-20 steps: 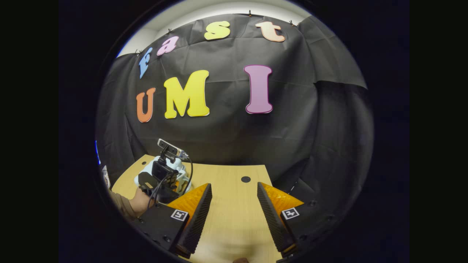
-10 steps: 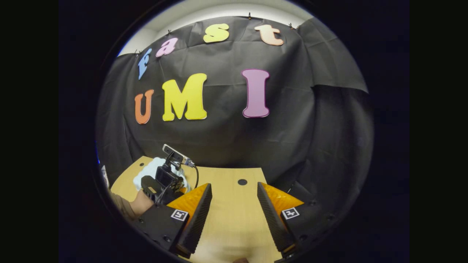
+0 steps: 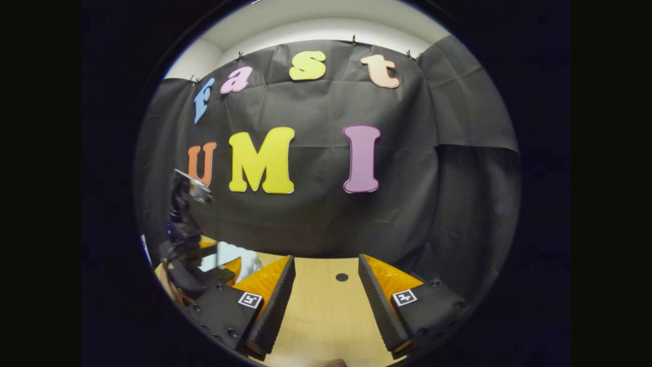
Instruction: First open the suitcase, pack the skin care products into it, and then close the suitcase.
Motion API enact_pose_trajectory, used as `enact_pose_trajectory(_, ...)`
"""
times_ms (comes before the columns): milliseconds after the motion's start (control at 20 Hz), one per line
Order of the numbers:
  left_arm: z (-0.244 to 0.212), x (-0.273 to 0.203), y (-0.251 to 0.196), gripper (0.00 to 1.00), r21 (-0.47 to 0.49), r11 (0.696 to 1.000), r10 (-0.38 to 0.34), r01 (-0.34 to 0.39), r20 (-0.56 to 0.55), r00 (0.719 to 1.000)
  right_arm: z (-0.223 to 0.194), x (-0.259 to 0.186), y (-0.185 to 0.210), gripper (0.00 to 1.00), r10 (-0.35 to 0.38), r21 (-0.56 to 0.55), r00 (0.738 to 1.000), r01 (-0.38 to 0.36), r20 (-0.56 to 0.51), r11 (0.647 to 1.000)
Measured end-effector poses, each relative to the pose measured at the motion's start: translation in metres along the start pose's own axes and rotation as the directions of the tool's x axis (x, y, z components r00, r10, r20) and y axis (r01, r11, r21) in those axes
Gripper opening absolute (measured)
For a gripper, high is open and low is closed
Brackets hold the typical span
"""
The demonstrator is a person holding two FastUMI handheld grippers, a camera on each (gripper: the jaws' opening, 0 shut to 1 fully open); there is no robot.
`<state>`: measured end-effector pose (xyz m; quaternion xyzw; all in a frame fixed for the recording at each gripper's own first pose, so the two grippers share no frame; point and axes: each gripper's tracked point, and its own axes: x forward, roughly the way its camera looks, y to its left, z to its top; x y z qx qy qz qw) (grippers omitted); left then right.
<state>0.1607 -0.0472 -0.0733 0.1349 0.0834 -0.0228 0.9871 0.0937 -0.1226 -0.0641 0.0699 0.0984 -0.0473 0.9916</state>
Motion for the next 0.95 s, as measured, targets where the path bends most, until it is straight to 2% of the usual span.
enact_pose_trajectory(100,0.014,-0.035,0.026,0.98,-0.017,0.999,0.032,-0.031,0.038,0.999,0.011,-0.003,0.018,0.74,0.010,0.016,1.000,-0.010,0.025,1.000)
enact_pose_trajectory(350,0.016,-0.094,0.081,0.98,-0.132,0.988,0.089,-0.083,0.039,0.995,0.013,-0.002,0.067,0.75,0.046,0.040,0.999,-0.047,0.028,0.998)
enact_pose_trajectory(450,0.021,-0.101,0.105,0.99,-0.117,0.986,0.128,-0.120,0.060,0.990,0.011,-0.003,0.088,0.74,0.068,0.031,0.997,-0.069,0.024,0.997)
enact_pose_trajectory(550,0.019,-0.105,0.125,0.98,-0.141,0.980,0.148,-0.139,0.057,0.987,0.012,-0.004,0.106,0.74,0.085,0.025,0.996,-0.085,0.022,0.996)
enact_pose_trajectory(650,0.018,-0.106,0.136,0.98,-0.169,0.975,0.153,-0.142,0.055,0.987,0.014,-0.006,0.118,0.72,0.093,0.027,0.995,-0.094,0.024,0.995)
enact_pose_trajectory(800,0.018,-0.107,0.143,0.98,-0.155,0.977,0.153,-0.143,0.054,0.987,0.011,-0.005,0.124,0.74,0.086,0.022,0.996,-0.087,0.016,0.996)
enact_pose_trajectory(850,0.019,-0.107,0.143,0.94,-0.153,0.979,0.148,-0.138,0.058,0.987,0.011,-0.007,0.124,0.74,0.085,0.023,0.996,-0.085,0.016,0.996)
enact_pose_trajectory(900,0.021,-0.106,0.143,0.98,-0.155,0.979,0.143,-0.132,0.063,0.988,0.011,-0.007,0.124,0.74,0.082,0.023,0.997,-0.082,0.016,0.996)
enact_pose_trajectory(950,0.023,-0.105,0.139,0.98,-0.157,0.980,0.131,-0.119,0.072,0.989,0.012,-0.007,0.122,0.74,0.078,0.020,0.997,-0.078,0.018,0.997)
